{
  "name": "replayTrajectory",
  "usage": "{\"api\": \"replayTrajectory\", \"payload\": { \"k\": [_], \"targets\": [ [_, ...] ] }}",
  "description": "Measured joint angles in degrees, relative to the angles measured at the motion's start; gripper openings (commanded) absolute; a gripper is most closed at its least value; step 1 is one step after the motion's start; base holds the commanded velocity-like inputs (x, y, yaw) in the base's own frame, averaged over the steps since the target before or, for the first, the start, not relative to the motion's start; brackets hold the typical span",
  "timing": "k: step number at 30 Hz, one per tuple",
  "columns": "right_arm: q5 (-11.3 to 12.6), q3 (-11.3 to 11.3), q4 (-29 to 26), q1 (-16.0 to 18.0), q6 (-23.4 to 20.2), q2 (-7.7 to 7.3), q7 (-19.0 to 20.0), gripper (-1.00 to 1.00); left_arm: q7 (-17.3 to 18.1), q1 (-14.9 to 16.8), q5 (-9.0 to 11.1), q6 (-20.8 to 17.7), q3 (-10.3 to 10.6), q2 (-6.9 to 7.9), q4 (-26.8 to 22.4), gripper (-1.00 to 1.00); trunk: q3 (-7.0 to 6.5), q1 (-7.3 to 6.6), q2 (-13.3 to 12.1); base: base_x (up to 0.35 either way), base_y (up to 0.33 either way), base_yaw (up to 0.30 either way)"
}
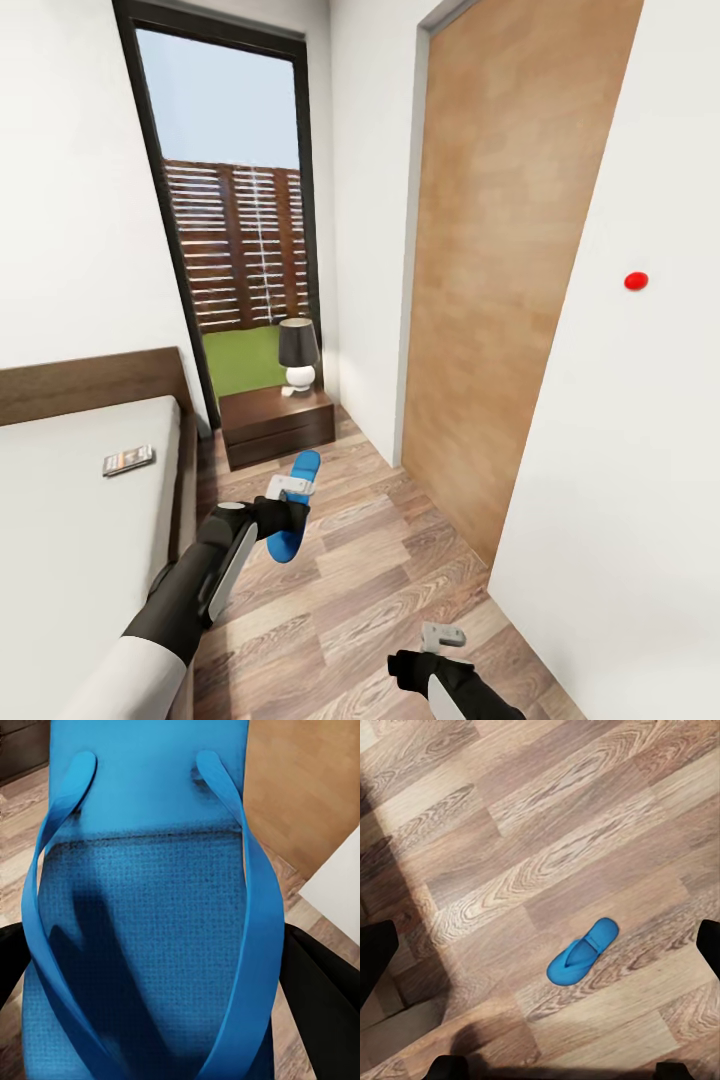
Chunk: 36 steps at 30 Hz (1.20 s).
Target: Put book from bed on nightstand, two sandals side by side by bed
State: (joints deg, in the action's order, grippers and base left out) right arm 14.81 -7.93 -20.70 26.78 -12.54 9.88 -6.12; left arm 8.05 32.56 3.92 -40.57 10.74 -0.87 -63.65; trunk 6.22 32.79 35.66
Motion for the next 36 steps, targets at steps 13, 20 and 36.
{"api": "replayTrajectory", "payload": {
  "k": [13,20,36],
  "targets": [
    [0.0,0.1,0.0,0.0,0.0,0.0,0.0,1.0,-0.2,0.0,0.0,0.0,0.0,0.0,0.0,-1.0,0.0,0.0,0.0,0.007,-0.005,0.001],
    [0.0,0.1,0.0,0.0,0.0,0.0,0.0,1.0,-0.2,0.0,0.1,0.0,0.0,0.0,-0.1,-1.0,0.0,0.0,0.0,0.0,0.0,0.0],
    [0.1,0.1,1.2,0.0,-0.1,-0.07,-0.4,1.0,0.0,-4.5,0.3,-11.4,0.1,0.07,-18.0,-1.0,0.01,0.0,0.0,0.0,0.0,0.0]
  ]
}}
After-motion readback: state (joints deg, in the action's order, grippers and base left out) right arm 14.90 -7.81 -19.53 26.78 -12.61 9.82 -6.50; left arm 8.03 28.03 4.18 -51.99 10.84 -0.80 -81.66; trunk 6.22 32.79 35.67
